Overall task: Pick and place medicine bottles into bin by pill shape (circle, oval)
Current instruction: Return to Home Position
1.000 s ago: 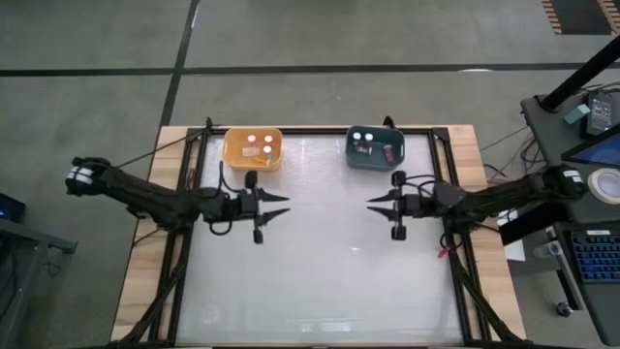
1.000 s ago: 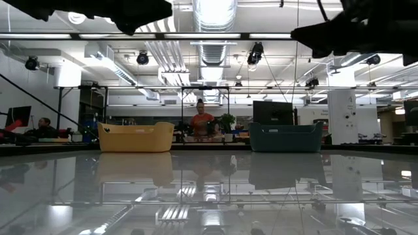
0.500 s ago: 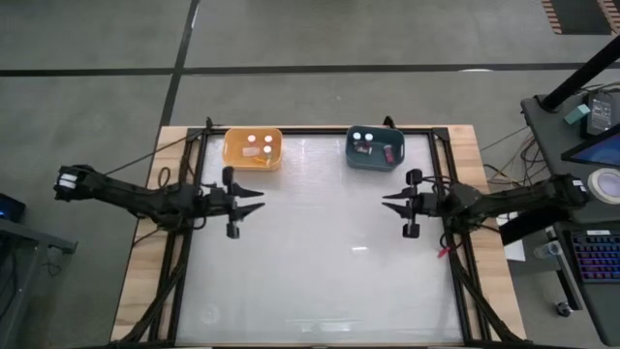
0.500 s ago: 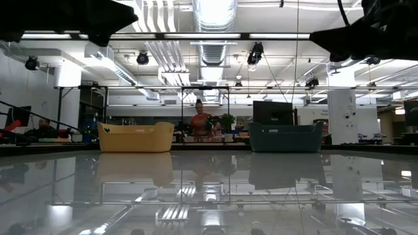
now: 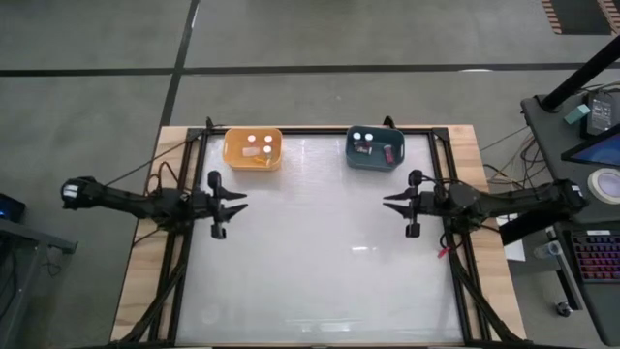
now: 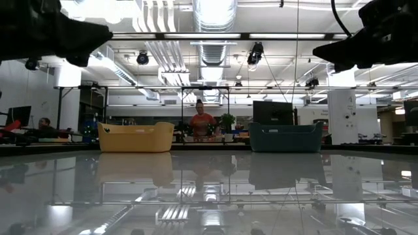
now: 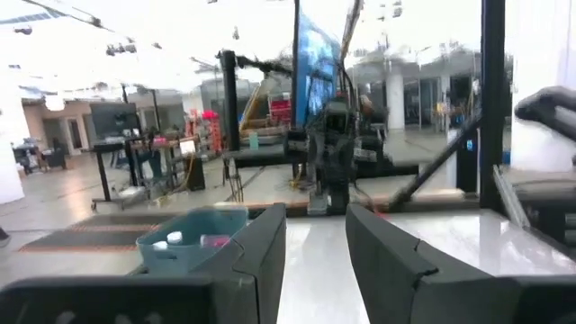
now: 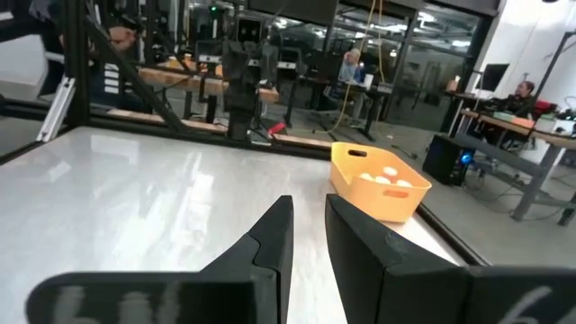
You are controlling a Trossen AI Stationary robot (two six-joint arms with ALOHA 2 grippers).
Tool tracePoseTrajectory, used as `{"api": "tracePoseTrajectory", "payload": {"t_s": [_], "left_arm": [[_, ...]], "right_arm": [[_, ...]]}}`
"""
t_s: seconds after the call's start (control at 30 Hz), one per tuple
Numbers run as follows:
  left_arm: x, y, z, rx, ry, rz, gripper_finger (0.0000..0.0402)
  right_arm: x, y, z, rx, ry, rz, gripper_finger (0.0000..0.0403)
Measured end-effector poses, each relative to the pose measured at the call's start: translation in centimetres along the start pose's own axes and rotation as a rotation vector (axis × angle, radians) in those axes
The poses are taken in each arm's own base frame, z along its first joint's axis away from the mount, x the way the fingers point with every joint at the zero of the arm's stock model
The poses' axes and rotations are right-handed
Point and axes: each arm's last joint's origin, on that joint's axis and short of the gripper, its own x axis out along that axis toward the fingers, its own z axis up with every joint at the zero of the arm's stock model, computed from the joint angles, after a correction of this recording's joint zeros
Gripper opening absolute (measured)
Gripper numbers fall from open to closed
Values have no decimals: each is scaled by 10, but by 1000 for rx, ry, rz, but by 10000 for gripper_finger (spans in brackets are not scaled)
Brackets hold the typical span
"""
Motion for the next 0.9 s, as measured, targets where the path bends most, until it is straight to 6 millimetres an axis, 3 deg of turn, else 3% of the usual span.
{"api": "tracePoseTrajectory", "payload": {"t_s": [0.73, 0.9], "left_arm": [[-10, 4, 4, -15, -32, 9, 104], [-10, 4, 3, -14, -27, 9, 104]], "right_arm": [[-24, -7, 16, -169, -198, -89, 58], [-31, -12, 19, -34, -229, -190, 58]]}}
